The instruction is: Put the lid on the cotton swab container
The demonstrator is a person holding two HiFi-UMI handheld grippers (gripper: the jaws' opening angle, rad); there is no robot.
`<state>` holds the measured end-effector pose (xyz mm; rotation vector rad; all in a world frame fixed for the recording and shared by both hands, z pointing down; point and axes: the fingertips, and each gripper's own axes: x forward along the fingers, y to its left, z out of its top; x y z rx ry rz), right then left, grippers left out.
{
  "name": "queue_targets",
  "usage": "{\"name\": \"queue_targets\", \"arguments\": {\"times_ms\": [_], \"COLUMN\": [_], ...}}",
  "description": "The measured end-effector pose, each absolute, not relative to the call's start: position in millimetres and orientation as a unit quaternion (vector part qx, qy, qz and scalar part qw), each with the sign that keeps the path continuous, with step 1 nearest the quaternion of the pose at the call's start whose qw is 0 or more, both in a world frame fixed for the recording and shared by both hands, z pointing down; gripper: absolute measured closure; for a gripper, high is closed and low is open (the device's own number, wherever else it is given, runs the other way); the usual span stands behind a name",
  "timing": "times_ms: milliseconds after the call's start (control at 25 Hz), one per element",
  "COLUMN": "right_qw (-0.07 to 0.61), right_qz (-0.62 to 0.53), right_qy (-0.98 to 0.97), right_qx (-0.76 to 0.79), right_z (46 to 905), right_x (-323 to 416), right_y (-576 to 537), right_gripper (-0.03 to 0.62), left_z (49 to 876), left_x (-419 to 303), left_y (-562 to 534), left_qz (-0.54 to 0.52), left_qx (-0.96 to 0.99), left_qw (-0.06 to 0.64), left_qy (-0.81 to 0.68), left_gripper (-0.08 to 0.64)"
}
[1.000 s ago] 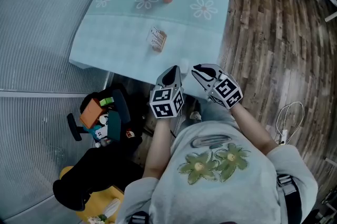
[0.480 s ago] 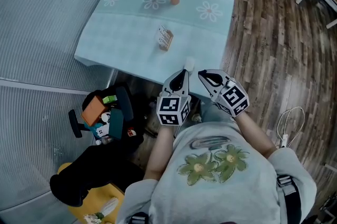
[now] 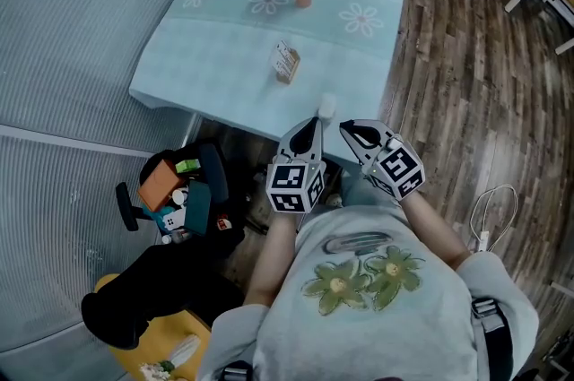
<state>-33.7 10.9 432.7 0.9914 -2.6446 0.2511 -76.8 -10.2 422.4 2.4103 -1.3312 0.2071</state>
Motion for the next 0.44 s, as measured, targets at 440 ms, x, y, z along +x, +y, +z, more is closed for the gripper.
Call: {"name": "queue_targets", "arguments": {"times_ms": [440], "right_qw": [0.161], "right_qz": [0.087], "right_qy": [-0.918], "right_qx": [0.351], "right_z": [434.0], "right_x": [-37.1], "right_y": [5.0], "right_gripper": [0.589], "left_z": [428.7], "left_x": [-80.6], "left_y": [-16.5], "left_qz": [0.092], "left_qx": [0.859], "left_qw": [0.181], "left_qy": [-0.469], "left_gripper": [0.558]}}
